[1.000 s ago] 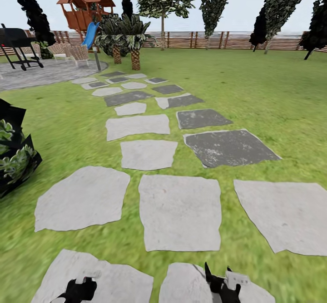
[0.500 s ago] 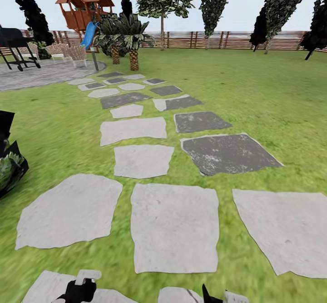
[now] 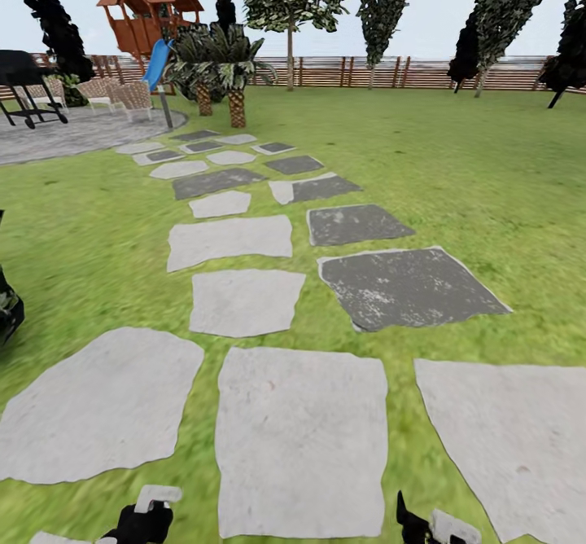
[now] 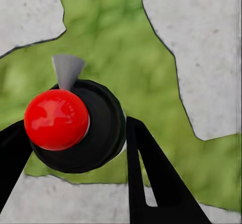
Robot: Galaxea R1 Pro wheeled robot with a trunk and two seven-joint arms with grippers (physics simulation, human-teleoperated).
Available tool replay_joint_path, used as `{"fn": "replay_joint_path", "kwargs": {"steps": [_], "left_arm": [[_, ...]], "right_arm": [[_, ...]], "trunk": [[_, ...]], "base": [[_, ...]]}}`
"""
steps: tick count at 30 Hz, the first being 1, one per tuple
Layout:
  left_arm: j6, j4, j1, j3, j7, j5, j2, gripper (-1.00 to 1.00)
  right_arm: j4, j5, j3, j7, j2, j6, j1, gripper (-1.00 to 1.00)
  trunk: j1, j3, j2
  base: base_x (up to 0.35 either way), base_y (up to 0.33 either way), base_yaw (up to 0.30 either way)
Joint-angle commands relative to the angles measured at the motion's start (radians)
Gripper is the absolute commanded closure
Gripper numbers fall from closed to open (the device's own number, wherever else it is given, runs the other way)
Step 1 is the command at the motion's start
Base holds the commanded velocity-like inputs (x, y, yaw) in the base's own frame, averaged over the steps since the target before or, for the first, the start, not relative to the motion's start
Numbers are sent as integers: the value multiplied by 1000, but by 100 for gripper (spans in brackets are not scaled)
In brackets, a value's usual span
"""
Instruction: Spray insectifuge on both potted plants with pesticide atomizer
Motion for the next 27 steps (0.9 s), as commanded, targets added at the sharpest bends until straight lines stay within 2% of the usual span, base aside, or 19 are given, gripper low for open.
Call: {"fn": "replay_joint_path", "kwargs": {"steps": [1,3,4,7,10,15,27], "left_arm": [[-4,1,0,0,-2,-2,0,100],[-4,1,0,-1,-2,-2,0,100],[-4,1,0,-1,-2,-2,0,100],[-4,1,0,-1,-2,-2,0,100],[-4,1,0,0,-2,-2,0,100],[-4,1,0,0,-2,-1,0,100],[-4,2,0,0,-2,0,0,100]], "right_arm": [[-5,9,-5,-20,-6,-2,0,-100],[-10,23,2,-44,-35,-2,0,-100],[-10,37,7,-45,-41,-2,0,-100],[-11,153,20,-48,-63,-2,0,-100],[-11,241,22,-50,-67,-2,0,-100],[-11,263,22,-51,-68,-2,0,-100],[-11,267,22,-53,-66,-2,0,-100]], "trunk": [[0,-1,0],[0,-1,0],[0,-1,0],[0,-1,0],[0,-1,0],[0,-1,0],[0,-1,0]], "base": [[287,-143,0],[287,-143,0],[286,-143,0],[286,-142,0],[287,-143,0],[286,-142,0],[287,-142,26]]}}
